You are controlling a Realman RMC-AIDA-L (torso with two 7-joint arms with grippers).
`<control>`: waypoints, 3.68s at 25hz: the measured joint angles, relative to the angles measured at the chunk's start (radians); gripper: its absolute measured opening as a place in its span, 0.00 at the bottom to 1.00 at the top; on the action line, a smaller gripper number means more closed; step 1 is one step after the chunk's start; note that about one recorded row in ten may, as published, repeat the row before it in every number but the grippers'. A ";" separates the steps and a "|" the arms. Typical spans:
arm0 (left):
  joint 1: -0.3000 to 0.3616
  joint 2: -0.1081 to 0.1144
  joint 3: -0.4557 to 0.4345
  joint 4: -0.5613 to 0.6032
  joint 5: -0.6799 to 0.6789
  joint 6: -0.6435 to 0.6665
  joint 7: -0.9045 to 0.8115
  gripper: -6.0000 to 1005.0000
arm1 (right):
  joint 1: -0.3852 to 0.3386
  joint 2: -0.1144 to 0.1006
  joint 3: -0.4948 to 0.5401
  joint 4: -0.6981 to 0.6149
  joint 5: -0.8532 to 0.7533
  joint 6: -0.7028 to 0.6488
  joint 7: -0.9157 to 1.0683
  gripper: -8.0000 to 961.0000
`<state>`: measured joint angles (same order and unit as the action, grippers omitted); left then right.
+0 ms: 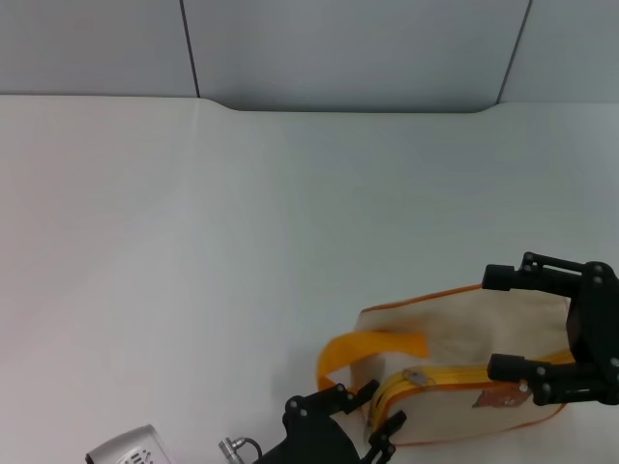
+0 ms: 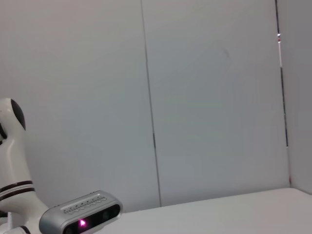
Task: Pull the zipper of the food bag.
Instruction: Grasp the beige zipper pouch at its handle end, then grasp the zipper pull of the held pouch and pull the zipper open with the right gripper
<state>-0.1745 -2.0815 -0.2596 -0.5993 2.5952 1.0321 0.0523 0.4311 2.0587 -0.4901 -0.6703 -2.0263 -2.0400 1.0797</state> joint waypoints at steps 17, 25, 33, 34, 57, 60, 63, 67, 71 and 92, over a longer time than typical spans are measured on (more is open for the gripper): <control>-0.023 0.000 -0.001 0.025 0.000 0.045 0.003 0.23 | -0.008 0.001 0.022 0.001 0.000 -0.001 -0.005 0.88; -0.031 0.000 -0.017 0.064 -0.004 0.120 0.003 0.17 | -0.009 0.003 0.053 0.004 0.012 -0.002 -0.005 0.88; -0.085 0.000 -0.044 0.145 0.001 0.187 0.003 0.10 | -0.028 0.003 0.065 0.006 0.049 -0.005 -0.007 0.88; -0.088 0.000 -0.045 0.145 0.001 0.192 0.003 0.10 | -0.031 0.003 0.071 0.006 0.051 -0.006 -0.007 0.88; -0.276 0.008 -0.188 0.397 0.001 0.552 0.416 0.08 | -0.067 0.031 0.351 0.677 0.130 0.160 -1.015 0.88; -0.279 0.006 -0.188 0.396 -0.003 0.549 0.419 0.07 | -0.058 0.033 0.349 0.815 0.123 0.267 -1.279 0.88; -0.278 0.005 -0.188 0.391 -0.003 0.549 0.421 0.07 | -0.054 0.034 0.354 0.927 0.123 0.361 -1.507 0.88; -0.277 0.005 -0.188 0.388 -0.005 0.550 0.421 0.08 | -0.044 0.034 0.353 1.014 0.121 0.402 -1.700 0.88; -0.278 0.003 -0.189 0.384 -0.006 0.549 0.421 0.07 | -0.023 0.034 0.357 1.037 0.121 0.430 -1.748 0.88; -0.277 0.002 -0.190 0.380 -0.003 0.550 0.422 0.07 | 0.000 0.034 0.361 1.052 0.119 0.305 -1.757 0.88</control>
<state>-0.4514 -2.0799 -0.4495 -0.2196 2.5922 1.5817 0.4740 0.4309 2.0923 -0.1289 0.3815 -1.9071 -1.7345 -0.6777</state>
